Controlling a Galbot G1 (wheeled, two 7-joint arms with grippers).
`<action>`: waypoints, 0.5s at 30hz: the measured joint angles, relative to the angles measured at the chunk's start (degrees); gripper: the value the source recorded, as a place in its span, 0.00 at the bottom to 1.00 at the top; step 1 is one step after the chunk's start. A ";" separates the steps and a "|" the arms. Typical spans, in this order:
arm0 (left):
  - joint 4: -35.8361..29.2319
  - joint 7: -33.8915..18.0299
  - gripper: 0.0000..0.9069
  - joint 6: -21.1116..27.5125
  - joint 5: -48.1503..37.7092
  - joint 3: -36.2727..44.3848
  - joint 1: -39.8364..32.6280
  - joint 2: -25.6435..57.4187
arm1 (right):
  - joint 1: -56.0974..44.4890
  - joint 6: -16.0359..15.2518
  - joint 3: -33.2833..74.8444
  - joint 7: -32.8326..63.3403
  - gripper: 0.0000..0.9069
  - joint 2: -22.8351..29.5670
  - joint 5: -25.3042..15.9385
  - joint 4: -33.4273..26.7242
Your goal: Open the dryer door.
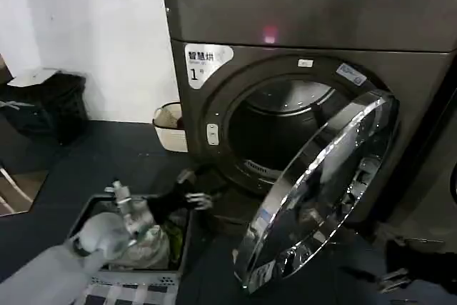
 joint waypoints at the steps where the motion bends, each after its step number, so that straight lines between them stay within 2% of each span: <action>1: -0.01 0.28 1.00 0.06 -0.04 1.31 -0.90 -0.28 | -0.33 0.12 1.86 1.65 1.00 0.55 -0.08 -0.10; 7: -0.79 2.45 1.00 0.11 -1.67 8.13 -5.14 -1.75 | -2.21 -1.09 12.05 12.44 1.00 3.35 0.41 -1.27; 15: -2.14 4.43 1.00 0.08 -4.64 15.82 -10.66 -3.34 | -4.59 -1.62 23.58 28.75 1.00 5.12 3.20 -3.88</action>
